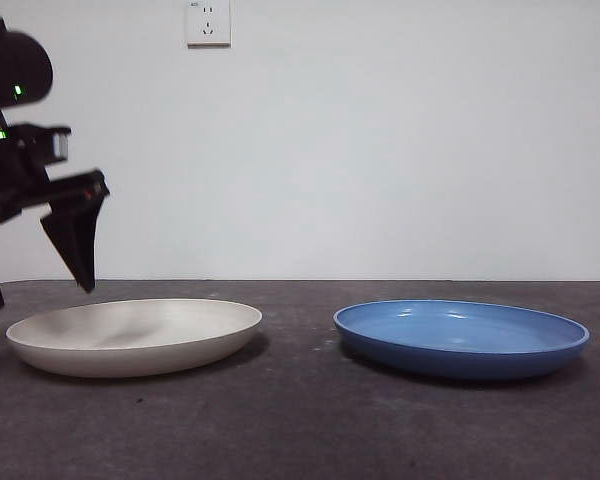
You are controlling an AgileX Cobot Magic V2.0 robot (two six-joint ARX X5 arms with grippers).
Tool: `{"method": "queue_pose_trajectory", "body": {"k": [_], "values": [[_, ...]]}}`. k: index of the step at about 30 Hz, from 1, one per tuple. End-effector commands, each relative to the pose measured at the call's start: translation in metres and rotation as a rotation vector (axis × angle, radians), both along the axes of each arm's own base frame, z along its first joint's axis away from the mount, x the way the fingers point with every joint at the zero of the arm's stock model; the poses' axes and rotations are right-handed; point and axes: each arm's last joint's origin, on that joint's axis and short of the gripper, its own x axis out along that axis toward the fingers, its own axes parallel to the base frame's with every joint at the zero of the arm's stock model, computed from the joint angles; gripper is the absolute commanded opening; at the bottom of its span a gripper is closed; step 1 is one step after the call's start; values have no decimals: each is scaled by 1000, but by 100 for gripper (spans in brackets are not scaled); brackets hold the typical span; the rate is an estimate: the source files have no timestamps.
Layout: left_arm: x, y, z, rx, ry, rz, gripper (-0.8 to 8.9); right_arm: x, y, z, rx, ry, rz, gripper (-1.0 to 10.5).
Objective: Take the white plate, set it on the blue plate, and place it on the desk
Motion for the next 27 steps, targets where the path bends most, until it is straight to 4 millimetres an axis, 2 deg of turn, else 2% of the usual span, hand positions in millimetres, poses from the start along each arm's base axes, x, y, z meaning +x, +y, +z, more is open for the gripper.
{"method": "queue_pose_trajectory", "body": {"k": [1, 5, 8, 10, 20, 27], "values": [[10, -2, -5, 9, -6, -9, 491, 1, 0, 7, 8, -22, -4, 464], [14, -2, -17, 15, 29, -7, 485, 1, 0, 7, 8, -22, -5, 464], [15, -2, -23, 18, 52, -7, 422, 1, 0, 7, 8, -22, -4, 464], [15, -2, -26, 17, 65, 0, 418, 1, 0, 7, 8, -22, -5, 464], [15, -2, -27, 20, 75, 18, 21, 1, 0, 7, 7, -22, -5, 464], [14, -1, -23, 11, 76, 41, 9, 1, 0, 7, 7, -22, -4, 464]]}}
